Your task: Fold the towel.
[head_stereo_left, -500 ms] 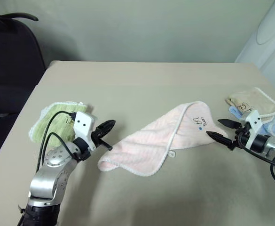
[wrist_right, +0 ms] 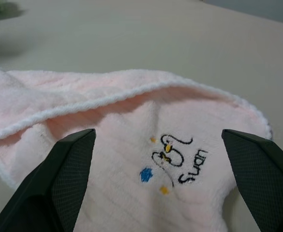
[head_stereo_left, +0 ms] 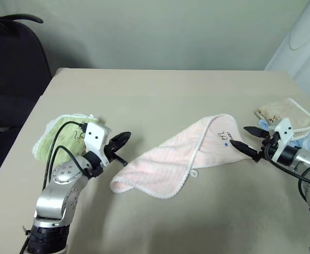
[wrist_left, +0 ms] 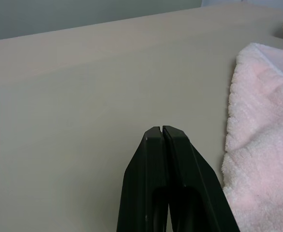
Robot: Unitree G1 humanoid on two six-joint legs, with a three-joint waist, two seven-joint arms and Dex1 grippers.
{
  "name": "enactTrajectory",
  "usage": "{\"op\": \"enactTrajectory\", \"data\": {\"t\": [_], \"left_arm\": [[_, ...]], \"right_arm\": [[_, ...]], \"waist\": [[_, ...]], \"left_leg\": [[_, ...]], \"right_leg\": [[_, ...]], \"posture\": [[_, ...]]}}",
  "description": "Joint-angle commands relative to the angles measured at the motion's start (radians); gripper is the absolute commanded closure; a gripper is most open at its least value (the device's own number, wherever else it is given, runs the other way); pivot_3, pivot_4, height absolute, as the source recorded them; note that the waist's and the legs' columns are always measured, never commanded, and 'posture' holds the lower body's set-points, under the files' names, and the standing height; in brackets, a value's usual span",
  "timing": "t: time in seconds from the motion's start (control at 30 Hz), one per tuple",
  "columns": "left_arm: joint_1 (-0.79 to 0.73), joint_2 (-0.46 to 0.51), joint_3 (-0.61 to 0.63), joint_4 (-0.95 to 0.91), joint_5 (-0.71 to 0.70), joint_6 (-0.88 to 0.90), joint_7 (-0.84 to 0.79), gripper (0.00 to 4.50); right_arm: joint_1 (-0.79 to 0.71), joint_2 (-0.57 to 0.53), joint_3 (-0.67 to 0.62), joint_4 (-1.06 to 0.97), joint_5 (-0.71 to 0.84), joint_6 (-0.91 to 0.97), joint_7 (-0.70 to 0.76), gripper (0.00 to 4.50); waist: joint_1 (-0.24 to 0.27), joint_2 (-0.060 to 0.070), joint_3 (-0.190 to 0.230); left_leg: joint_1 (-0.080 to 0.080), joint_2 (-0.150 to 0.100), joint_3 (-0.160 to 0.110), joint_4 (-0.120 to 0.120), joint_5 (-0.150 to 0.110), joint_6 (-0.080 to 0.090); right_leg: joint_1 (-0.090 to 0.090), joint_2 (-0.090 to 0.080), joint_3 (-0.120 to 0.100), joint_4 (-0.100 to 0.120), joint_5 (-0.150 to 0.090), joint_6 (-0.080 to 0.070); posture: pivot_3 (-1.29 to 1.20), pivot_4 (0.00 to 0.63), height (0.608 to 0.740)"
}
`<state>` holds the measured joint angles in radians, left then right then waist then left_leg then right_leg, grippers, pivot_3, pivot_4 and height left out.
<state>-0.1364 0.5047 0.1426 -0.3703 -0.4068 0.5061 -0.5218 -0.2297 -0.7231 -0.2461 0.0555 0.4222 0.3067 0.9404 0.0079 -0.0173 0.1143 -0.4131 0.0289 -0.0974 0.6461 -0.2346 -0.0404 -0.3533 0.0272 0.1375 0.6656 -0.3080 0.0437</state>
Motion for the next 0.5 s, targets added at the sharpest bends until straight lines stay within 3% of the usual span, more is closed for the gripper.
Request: {"op": "enactTrajectory", "data": {"t": [0.03,0.5], "left_arm": [[-0.002,-0.004,0.004,-0.021,-0.006,-0.021,-0.006,4.39],[0.05,-0.004,-0.028,-0.114,-0.03,0.022,-0.021,4.39]], "right_arm": [[-0.013,-0.009,-0.011,0.011,-0.016,-0.036,-0.007,0.1],[-0.109,-0.029,0.024,0.122,-0.075,-0.079,0.007,0.1]], "waist": [[0.0,0.0,0.0],[-0.002,0.0,0.0]], "left_leg": [[0.0,0.0,0.0,0.0,0.0,0.0],[0.0,0.0,0.0,0.0,0.0,0.0]], "right_leg": [[0.0,0.0,0.0,0.0,0.0,0.0],[0.0,0.0,0.0,0.0,0.0,0.0]], "posture": [[0.0,0.15,0.74],[0.0,0.15,0.74]]}}
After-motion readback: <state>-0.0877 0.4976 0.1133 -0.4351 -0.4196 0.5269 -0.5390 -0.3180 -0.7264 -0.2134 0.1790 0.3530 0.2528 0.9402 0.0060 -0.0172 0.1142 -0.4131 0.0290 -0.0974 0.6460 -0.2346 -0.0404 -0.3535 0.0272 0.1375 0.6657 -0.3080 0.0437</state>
